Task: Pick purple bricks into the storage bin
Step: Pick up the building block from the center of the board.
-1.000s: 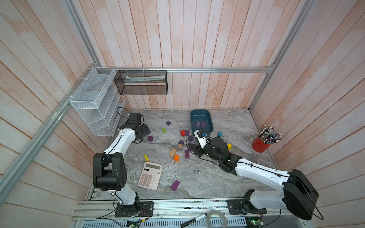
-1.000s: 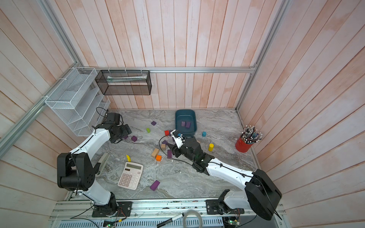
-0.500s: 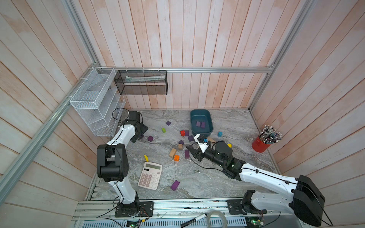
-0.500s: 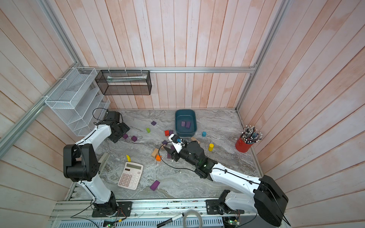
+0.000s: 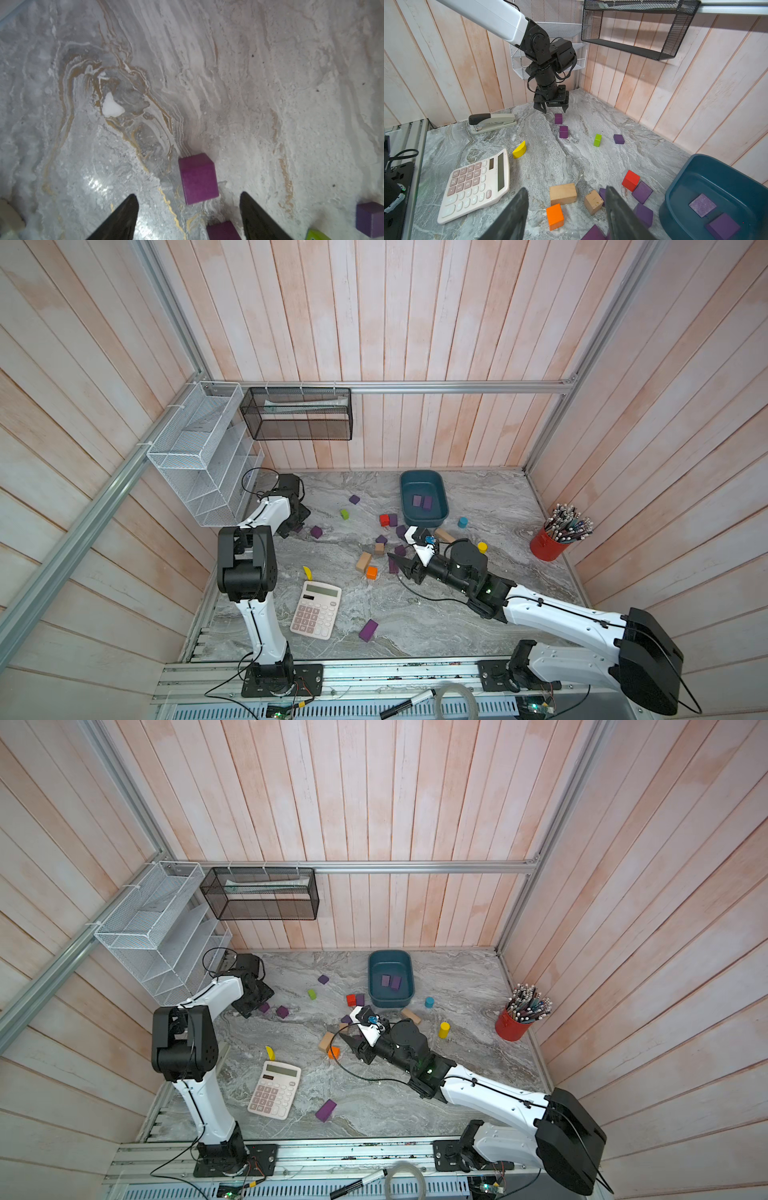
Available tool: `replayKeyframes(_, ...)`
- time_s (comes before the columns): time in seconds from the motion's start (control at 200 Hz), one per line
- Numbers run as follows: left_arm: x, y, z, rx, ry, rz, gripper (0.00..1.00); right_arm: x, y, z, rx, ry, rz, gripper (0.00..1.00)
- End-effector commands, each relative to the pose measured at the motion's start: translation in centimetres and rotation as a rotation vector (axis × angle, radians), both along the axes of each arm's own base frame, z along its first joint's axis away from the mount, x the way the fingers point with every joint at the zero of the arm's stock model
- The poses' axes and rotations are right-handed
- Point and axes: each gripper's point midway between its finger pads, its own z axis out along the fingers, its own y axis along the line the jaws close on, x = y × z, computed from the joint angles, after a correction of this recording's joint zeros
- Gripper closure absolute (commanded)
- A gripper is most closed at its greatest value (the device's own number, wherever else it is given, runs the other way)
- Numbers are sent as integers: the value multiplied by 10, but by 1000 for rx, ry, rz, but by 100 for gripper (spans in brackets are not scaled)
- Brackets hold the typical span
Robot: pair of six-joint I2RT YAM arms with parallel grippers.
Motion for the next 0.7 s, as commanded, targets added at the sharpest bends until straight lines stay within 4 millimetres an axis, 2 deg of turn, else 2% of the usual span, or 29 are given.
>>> replayKeyframes(0.0, 9, 7, -6, 37, 17, -10, 23, -5, 3, 7, 14, -28, 23, 39)
replayKeyframes(0.185, 15, 9, -16, 40, 26, -13, 35, -9, 5, 7, 14, -28, 41, 39)
replayKeyframes(0.535, 23, 13, -29, 28, 29, 6, 37, -11, 11, 3, -8, -20, 48, 39)
replayKeyframes(0.595, 24, 14, -30, 22, 29, 5, 41, -9, 11, 2, -12, -19, 40, 39)
replayKeyframes(0.69, 25, 13, -29, 20, 33, 4, 42, -7, 12, 1, -18, -18, 33, 39)
